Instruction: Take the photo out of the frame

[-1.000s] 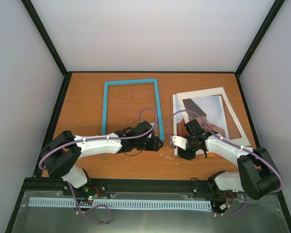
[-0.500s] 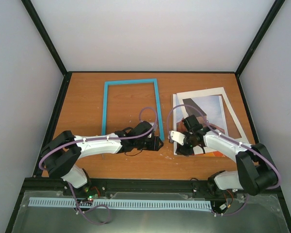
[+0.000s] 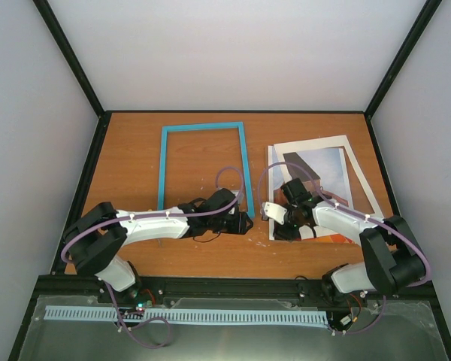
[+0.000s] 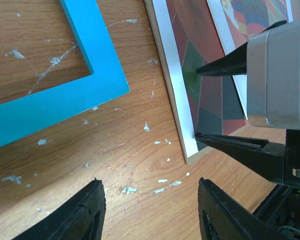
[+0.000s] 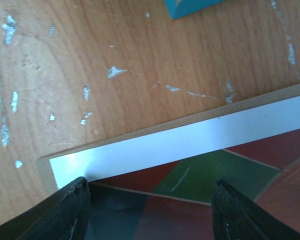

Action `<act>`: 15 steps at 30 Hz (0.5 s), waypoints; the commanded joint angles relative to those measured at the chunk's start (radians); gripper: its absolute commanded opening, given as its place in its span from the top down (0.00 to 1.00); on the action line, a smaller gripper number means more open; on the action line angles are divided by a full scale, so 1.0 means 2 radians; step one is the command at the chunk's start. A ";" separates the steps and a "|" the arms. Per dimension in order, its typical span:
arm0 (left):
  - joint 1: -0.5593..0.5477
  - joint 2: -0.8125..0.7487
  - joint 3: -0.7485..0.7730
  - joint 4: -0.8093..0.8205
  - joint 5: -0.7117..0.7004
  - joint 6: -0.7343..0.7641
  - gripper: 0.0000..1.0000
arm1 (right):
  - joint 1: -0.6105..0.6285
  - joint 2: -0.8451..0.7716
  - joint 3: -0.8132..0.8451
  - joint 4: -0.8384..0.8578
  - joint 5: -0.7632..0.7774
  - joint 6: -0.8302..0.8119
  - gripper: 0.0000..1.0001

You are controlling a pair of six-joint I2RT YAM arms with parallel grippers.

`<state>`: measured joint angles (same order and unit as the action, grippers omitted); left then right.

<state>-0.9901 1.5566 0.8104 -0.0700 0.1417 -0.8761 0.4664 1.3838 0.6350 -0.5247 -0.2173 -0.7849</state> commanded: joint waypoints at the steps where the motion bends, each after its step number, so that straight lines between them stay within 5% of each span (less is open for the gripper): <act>1: -0.001 0.008 0.001 0.020 0.005 -0.002 0.49 | 0.004 -0.007 -0.002 0.014 0.030 0.005 0.34; 15: -0.001 0.012 -0.001 0.024 0.004 -0.002 0.49 | 0.005 -0.008 -0.001 -0.034 -0.030 -0.026 0.32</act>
<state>-0.9901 1.5688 0.8104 -0.0505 0.1459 -0.8761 0.4667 1.3548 0.6350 -0.5652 -0.2485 -0.8120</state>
